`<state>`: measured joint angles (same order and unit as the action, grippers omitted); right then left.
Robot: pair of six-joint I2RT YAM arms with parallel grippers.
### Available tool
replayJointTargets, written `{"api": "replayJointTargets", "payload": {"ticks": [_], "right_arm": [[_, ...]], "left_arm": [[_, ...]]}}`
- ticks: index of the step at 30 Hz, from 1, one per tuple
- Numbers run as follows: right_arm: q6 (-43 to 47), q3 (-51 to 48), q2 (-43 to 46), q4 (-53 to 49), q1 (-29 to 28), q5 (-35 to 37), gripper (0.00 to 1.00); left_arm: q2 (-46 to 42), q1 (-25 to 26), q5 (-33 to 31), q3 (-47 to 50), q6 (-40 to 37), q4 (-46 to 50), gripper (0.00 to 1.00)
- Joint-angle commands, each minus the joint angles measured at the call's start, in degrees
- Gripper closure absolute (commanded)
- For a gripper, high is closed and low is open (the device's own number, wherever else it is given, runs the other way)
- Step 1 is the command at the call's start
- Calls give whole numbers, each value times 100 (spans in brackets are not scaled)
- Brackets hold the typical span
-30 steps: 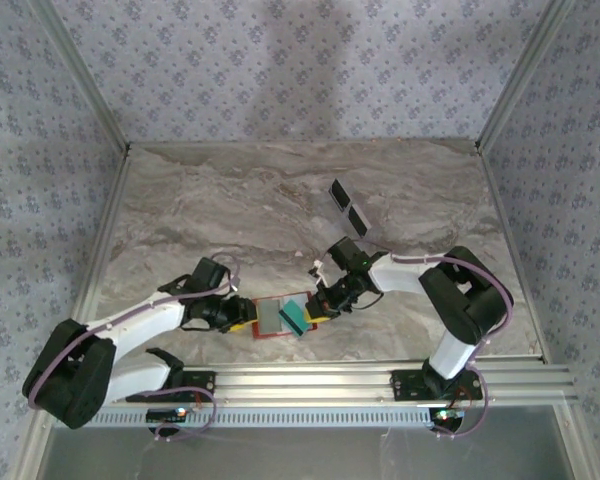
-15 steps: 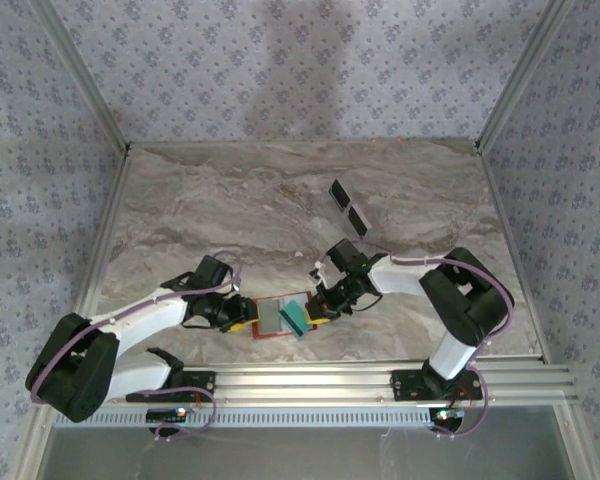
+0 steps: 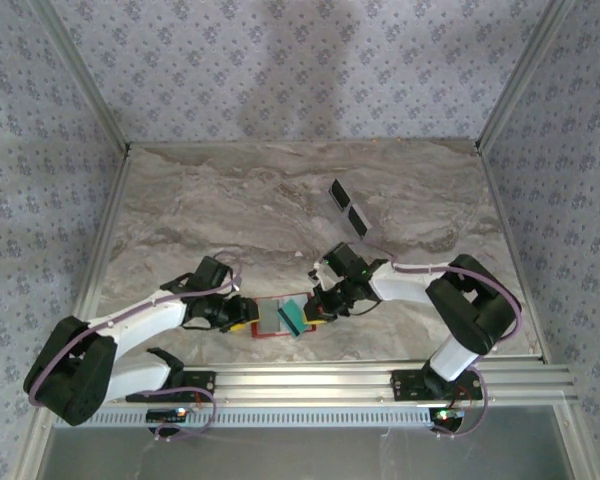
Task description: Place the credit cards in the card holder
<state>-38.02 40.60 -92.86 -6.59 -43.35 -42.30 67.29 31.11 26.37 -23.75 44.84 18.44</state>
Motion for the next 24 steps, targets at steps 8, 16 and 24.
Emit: {"api": "replayJointTargets", "payload": {"ticks": [8, 16, 24], "right_arm": [[-285, -188, 295, 28, -68, 224, 100], [-358, -252, 340, 135, -102, 277, 100], [-486, -187, 320, 98, -192, 385, 100]], "left_arm": [[-338, 124, 50, 373, -151, -526, 54], [-453, 128, 93, 327, -184, -408, 57], [-515, 139, 110, 336, -96, -481, 59]]}}
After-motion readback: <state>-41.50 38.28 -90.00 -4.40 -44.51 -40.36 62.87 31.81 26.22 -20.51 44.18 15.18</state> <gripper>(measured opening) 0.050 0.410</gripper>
